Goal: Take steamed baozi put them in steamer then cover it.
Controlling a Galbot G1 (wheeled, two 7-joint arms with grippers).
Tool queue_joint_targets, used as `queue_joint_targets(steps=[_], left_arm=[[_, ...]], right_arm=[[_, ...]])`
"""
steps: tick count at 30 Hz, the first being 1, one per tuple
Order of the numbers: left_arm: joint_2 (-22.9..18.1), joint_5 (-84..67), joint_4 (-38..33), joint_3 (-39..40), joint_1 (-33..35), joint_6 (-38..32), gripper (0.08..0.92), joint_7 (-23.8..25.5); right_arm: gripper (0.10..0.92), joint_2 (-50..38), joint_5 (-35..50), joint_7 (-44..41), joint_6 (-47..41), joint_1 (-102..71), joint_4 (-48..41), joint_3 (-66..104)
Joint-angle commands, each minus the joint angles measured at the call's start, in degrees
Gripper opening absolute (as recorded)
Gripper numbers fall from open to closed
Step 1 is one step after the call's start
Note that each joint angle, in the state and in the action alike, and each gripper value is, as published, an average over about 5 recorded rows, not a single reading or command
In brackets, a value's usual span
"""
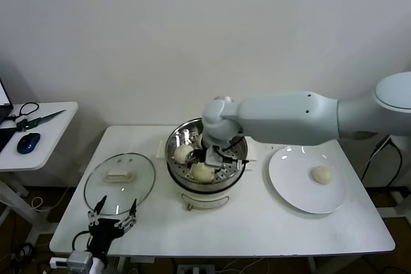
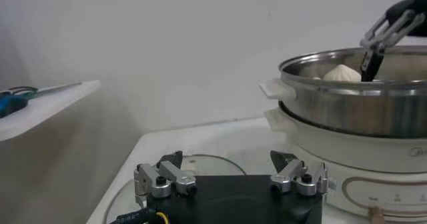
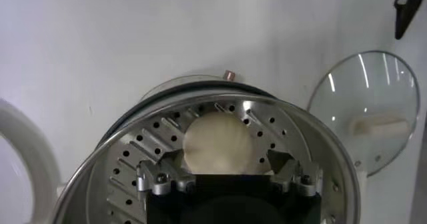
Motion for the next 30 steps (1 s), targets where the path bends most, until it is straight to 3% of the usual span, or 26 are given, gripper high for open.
queue_joint_targets(steps=[1,7,11,21,30], left_arm=[[-0.21,0.09,-0.22,0.16,-0.19,0.07,0.823,0.03],[0.13,-0.18,-0.44,0.07,-0.5,0.19,0.823,0.15],[0.46,-0.74,-0.3,0.1,-1.45,0.21,0.823,0.23],[-0.1,-0.48,0.05,1.19,-2.06,0.36,0.823,0.5],[-0.13,-0.37,0.41,0.62,-1.62,0.32,0.823,0.35]], right_arm=[[0.823,-4.5,15.25,-4.42,2.57,8.86,-1.89,-0.96],[0.823,-11.99,30.94,-11.79,-4.87,19.7,-5.29,-10.86],[0.823,-19.37,33.52,-11.97,-14.07,22.36,-6.4,-18.16],[0.823,-37.37,21.46,-11.24,-18.7,4.81,-13.8,-12.89],[0.823,-36.08,11.22,-11.85,-15.53,-19.37,-30.34,10.54]])
